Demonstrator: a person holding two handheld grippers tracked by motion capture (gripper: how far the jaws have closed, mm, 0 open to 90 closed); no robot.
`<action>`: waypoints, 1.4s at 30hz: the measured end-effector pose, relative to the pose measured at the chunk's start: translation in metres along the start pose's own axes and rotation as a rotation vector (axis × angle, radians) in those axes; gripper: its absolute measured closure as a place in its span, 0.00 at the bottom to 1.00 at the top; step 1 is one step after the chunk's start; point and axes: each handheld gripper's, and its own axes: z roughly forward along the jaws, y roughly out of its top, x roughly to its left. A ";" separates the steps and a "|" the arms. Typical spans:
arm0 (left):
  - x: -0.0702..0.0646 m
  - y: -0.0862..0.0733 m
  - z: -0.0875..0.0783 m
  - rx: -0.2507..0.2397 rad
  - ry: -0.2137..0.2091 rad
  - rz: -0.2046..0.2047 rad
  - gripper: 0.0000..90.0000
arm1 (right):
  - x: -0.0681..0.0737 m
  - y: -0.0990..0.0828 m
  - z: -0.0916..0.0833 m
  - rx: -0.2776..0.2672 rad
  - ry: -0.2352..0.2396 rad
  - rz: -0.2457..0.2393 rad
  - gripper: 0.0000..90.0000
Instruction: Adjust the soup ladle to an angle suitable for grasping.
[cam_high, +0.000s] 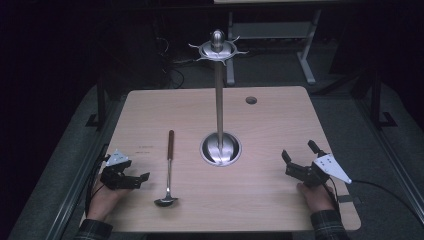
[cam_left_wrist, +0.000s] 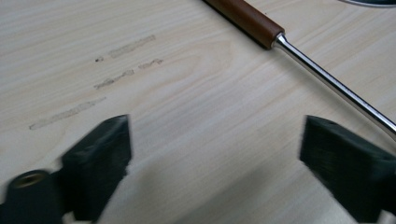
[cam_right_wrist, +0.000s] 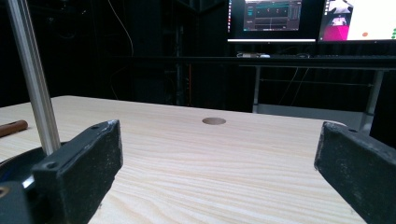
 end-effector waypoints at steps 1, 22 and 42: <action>0.000 0.000 0.000 0.000 0.000 0.000 0.16 | 0.000 0.000 0.000 0.000 0.000 0.000 0.00; -0.009 0.026 -0.001 -0.004 0.023 0.011 0.77 | 0.000 0.000 0.000 0.001 0.001 -0.003 0.00; 0.006 0.046 0.012 -0.005 -0.029 -0.038 1.00 | 0.000 0.000 0.000 0.001 0.001 -0.002 0.00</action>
